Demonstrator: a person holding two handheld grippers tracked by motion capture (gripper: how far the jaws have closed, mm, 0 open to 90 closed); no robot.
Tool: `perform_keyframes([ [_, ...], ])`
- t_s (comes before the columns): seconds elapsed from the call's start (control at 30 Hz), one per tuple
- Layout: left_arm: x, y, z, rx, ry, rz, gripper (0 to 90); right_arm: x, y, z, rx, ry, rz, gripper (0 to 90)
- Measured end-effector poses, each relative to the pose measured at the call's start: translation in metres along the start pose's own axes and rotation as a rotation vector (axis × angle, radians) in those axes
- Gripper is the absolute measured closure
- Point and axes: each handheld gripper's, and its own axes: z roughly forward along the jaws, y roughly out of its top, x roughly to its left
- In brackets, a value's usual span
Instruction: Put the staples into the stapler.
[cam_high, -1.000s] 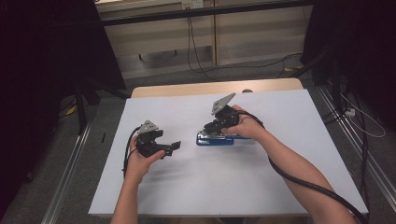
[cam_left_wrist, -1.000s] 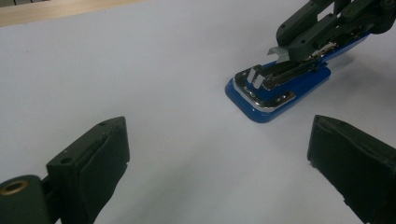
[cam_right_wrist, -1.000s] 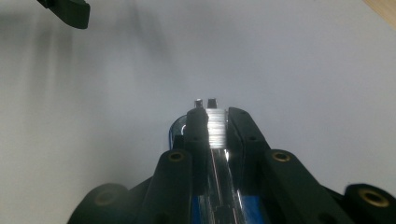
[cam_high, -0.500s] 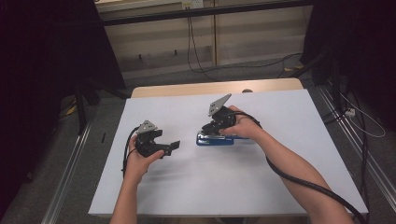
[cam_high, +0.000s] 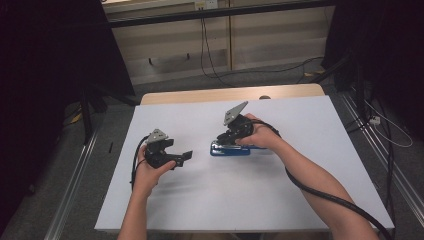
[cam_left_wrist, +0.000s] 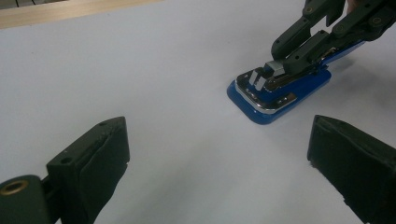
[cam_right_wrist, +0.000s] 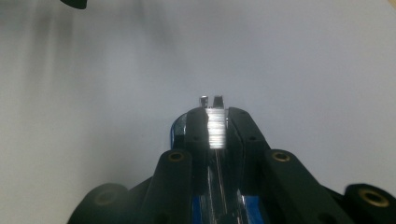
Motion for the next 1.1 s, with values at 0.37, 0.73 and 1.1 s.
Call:
perform_keyframes([
  [0.37, 0.0005, -0.0002, -0.0002, 0.0, 0.003, -0.006, 5.8, -0.0007, -0.0001, 0.0024, 0.0, 0.005, -0.004, 79.2],
  [0.73, 0.0002, -0.0003, 0.0005, 0.003, 0.004, -0.007, 6.0, -0.0016, -0.0008, 0.0031, 0.0, 0.012, 0.004, 79.1],
  [1.1, 0.0005, -0.0001, 0.0005, 0.006, 0.005, -0.005, 6.0, -0.0013, -0.0005, 0.0038, 0.001, 0.011, -0.006, 79.1],
])
